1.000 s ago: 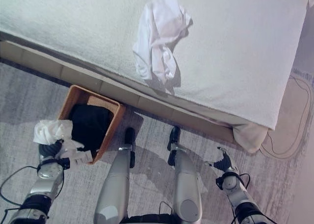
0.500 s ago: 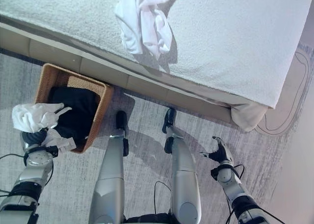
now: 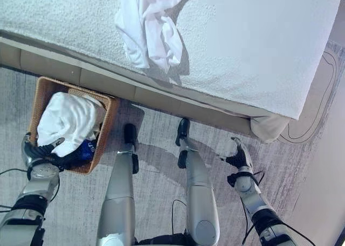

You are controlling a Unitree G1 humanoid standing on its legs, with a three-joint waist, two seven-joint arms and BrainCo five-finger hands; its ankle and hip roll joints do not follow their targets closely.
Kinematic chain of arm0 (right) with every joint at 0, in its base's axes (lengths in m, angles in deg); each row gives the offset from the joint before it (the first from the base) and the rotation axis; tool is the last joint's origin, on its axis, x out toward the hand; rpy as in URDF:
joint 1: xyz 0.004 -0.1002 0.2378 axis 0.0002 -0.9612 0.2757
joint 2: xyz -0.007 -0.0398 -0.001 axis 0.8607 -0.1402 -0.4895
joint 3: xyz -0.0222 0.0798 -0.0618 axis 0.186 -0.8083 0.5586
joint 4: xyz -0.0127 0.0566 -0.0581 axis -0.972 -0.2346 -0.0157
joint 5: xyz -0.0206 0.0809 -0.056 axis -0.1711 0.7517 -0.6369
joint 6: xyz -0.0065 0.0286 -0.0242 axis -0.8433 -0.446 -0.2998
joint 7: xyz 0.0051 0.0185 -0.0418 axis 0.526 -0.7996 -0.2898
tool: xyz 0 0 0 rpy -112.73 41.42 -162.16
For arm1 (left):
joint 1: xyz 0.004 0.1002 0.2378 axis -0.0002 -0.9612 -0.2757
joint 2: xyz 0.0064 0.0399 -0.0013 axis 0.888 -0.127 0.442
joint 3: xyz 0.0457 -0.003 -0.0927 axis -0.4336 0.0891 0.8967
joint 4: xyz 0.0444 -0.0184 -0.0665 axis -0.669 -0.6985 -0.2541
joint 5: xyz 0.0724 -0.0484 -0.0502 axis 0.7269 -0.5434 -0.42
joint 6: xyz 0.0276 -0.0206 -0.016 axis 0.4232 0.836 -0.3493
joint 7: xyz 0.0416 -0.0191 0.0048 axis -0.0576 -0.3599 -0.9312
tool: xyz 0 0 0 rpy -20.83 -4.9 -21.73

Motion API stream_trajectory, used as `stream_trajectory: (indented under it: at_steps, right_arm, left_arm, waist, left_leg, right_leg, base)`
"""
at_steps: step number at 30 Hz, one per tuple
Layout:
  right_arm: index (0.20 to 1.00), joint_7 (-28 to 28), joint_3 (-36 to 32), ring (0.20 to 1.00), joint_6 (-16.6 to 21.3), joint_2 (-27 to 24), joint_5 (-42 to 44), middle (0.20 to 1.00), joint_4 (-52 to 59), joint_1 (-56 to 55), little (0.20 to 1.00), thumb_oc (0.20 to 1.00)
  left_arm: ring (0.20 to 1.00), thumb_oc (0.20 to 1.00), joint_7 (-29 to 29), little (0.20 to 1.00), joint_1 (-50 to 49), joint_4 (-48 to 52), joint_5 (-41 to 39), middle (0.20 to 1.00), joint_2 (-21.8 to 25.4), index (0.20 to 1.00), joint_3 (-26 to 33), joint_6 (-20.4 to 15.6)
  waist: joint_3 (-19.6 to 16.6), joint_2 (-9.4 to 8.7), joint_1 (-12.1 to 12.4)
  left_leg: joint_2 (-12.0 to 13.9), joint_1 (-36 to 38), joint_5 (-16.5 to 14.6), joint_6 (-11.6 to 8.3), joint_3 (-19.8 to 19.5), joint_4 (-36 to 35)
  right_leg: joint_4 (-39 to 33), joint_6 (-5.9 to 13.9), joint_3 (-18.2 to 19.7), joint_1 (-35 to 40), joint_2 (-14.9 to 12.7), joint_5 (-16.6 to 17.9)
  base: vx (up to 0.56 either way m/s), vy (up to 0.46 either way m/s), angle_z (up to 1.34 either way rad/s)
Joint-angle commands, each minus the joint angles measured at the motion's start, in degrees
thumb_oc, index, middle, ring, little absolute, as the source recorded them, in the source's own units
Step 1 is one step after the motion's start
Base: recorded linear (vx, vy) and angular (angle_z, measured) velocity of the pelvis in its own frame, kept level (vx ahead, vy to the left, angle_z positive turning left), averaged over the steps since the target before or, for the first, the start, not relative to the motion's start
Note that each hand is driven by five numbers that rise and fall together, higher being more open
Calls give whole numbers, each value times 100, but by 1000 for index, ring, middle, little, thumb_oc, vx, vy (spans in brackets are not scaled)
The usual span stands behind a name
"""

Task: Pick up clothes into the bucket

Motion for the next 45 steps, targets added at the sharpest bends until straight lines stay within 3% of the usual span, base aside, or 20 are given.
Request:
stream_trajectory:
  at_steps: [1,5,9,17,19,29,32,36,38,39,41,42,43,44,45]
  right_arm:
    - [1000,-456,-487,1000,397,-282,245,1000,839,-101,1000,1000]
    - [1000,-769,-797,1000,579,-305,127,1000,1664,155,1000,1000]
    - [1000,-930,-868,1000,584,-350,71,1000,1768,620,1000,1000]
    - [1000,-1031,-676,1000,191,-921,583,1000,611,2825,1000,1000]
    - [1000,-945,-381,1000,15,-1144,807,1000,-150,3712,1000,1000]
    - [1000,-478,926,1000,-318,-1533,1273,1000,-2916,5970,1000,1000]
    - [1000,-174,1379,1000,-439,-1649,1253,1000,-3775,6450,1000,1000]
    - [1000,254,1755,1000,-605,-1750,1126,1000,-4216,6622,1000,1000]
    - [1000,1005,2118,1000,-868,-1872,891,1000,-4690,6679,1000,1000]
    - [950,1439,2316,950,-905,-1906,742,950,-4707,6640,950,950]
    - [809,1783,2246,809,-921,-1938,969,809,-4776,6596,809,809]
    - [595,2016,2299,595,-936,-1925,891,595,-4868,6535,595,595]
    - [573,2070,2385,573,-946,-1898,832,573,-4789,6575,573,573]
    - [385,2071,2390,385,-949,-1897,832,385,-4789,6580,385,385]
    - [275,2082,2434,275,-940,-1848,741,275,-4803,6548,275,275]
  left_arm:
    - [1000,1000,-132,1000,-396,-4,537,1000,123,1000,132,183]
    - [1000,1000,-114,1000,-517,118,881,1000,64,1000,50,249]
    - [1000,1000,-117,1000,-611,379,998,1000,-88,1000,-66,204]
    - [1000,1000,161,1000,-1006,1306,21,1000,-760,1000,-282,-459]
    - [1000,1000,485,1000,-1170,1503,-684,1000,-1008,1000,-487,-849]
    - [1000,1000,912,1000,-1351,1752,-803,1000,-1144,1000,-1482,-976]
    - [1000,1000,1029,1000,-1362,1698,-792,1000,-1095,1000,-1724,-970]
    - [1000,1000,1125,1000,-1343,1598,-819,1000,-1073,1000,-1787,-929]
    - [1000,1000,1367,1000,-1326,1587,-845,1000,-1032,1000,-1810,-828]
    - [1000,1000,1496,1000,-1348,1595,-843,1000,-1005,1000,-1784,-799]
    - [1000,1000,1712,1000,-1388,1631,-904,1000,-1030,1000,-1747,-753]
    - [1000,1000,1791,1000,-1374,1608,-935,1000,-1033,1000,-1740,-723]
    - [1000,1000,1813,1000,-1359,1561,-975,1000,-1032,1000,-1727,-703]
    - [1000,1000,1815,1000,-1357,1558,-976,1000,-1035,1000,-1724,-705]
    - [1000,1000,1842,1000,-1312,1540,-993,1000,-1041,1000,-1744,-689]
  waist:
    - [-85,-5,141]
    - [-85,97,206]
    - [-85,193,305]
    - [-85,445,766]
    - [-85,519,1010]
    - [-85,783,1554]
    - [-85,928,1743]
    - [-85,988,1844]
    - [-85,1058,1951]
    - [-85,1072,1992]
    - [-85,1103,2018]
    - [-85,1106,2033]
    - [-85,1086,2031]
    - [-85,1085,2028]
    - [-85,1069,2025]
  left_leg:
    - [-110,-9,-56,64,56,-117]
    - [-140,72,-32,70,48,-220]
    - [-185,120,-20,82,11,-273]
    - [-334,123,4,104,-91,-332]
    - [-403,132,51,101,-168,-410]
    - [-588,77,233,44,-499,-629]
    - [-662,56,306,35,-638,-716]
    - [-681,69,365,14,-734,-807]
    - [-711,85,448,-8,-841,-904]
    - [-722,88,475,-14,-875,-935]
    - [-742,113,510,-22,-927,-987]
    - [-744,134,525,-25,-942,-1007]
    - [-738,139,538,-26,-933,-1017]
    - [-738,137,539,-26,-931,-1019]
    - [-733,140,537,-22,-933,-1026]
  right_leg:
    - [393,397,31,203,-223,-638]
    - [394,414,17,257,-263,-648]
    - [424,414,8,297,-315,-678]
    - [546,404,-82,311,-423,-723]
    - [598,392,-145,326,-473,-741]
    - [735,378,-459,351,-645,-835]
    - [816,378,-587,349,-722,-889]
    - [843,369,-662,361,-749,-915]
    - [846,355,-750,389,-781,-937]
    - [852,350,-777,401,-788,-949]
    - [862,352,-815,429,-789,-985]
    - [859,350,-820,436,-789,-987]
    - [861,347,-807,432,-778,-985]
    - [862,347,-804,428,-779,-985]
    - [855,348,-795,420,-777,-981]
  base:
    - [3,11,-6]
    - [2,6,-2]
    - [2,-2,1]
    - [8,-10,12]
    - [12,-46,20]
    - [13,-59,28]
    - [24,-56,28]
    - [16,-40,21]
    - [21,-70,15]
    - [25,-92,22]
    - [22,-51,18]
    - [18,-13,10]
    - [11,-7,10]
    - [4,8,5]
    - [0,0,0]
